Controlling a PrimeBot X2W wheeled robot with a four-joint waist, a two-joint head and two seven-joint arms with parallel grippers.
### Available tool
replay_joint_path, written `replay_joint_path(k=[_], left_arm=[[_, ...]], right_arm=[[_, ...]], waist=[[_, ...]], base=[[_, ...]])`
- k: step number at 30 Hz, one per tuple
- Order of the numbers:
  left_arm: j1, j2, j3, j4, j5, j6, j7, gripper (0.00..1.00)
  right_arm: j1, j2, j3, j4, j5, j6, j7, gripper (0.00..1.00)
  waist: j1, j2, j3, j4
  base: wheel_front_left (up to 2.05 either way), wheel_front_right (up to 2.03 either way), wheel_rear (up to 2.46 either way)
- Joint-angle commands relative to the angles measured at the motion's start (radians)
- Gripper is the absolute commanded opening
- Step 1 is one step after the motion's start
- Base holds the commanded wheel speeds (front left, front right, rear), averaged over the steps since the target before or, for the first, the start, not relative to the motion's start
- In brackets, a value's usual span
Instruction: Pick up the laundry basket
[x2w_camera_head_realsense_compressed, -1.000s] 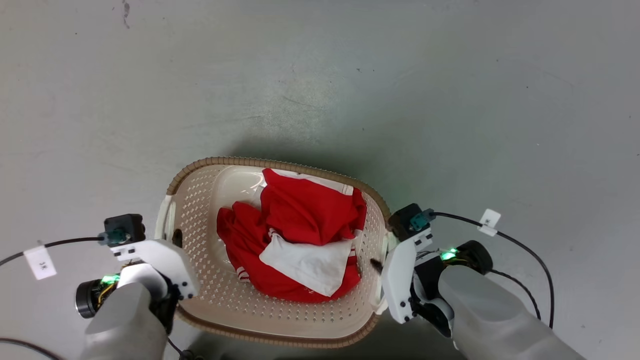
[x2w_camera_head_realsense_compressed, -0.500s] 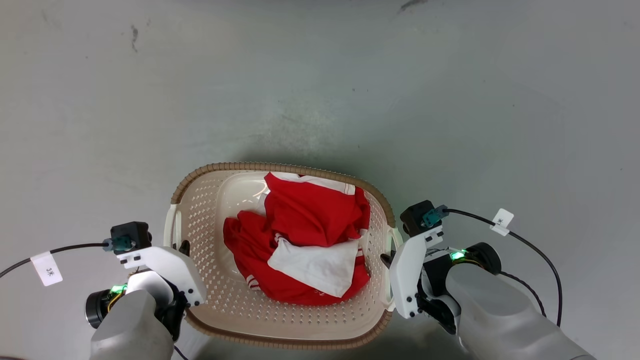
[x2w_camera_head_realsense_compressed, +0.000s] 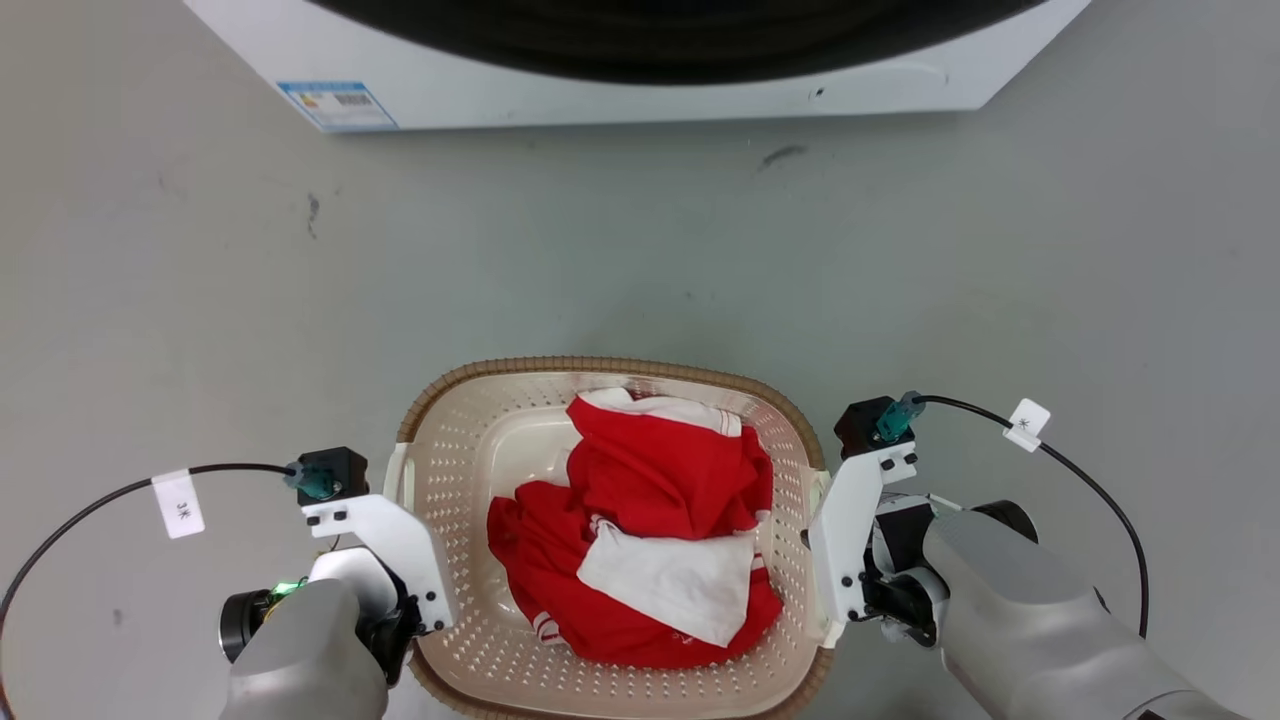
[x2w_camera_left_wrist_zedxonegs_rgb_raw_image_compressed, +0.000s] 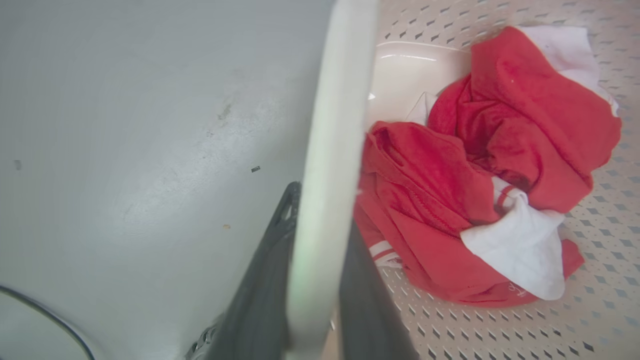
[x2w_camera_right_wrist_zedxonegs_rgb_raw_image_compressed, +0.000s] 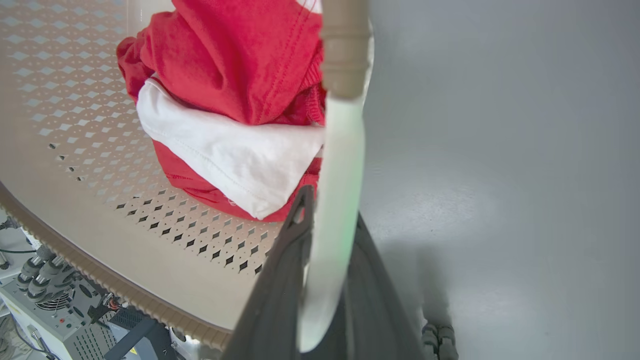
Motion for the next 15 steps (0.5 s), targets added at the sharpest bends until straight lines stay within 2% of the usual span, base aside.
replay_joint_path(k=[1, 15], left_arm=[[-0.020, -0.051, -0.017, -0.007, -0.014, -0.007, 0.022, 0.00], [-0.040, -0.076, -0.150, -0.032, -0.116, -0.010, 0.271, 0.00]], right_arm=[[-0.016, 0.054, 0.009, -0.020, 0.020, 0.019, 0.014, 0.00], [-0.028, 0.053, 0.009, 0.030, 0.135, 0.019, 0.175, 0.00]], waist=[[0.0000, 0.0000, -0.050, -0.006], [0.0000, 0.0000, -0.218, -0.018]], base=[[0.00, 0.00, 0.00], [0.00, 0.00, 0.00]])
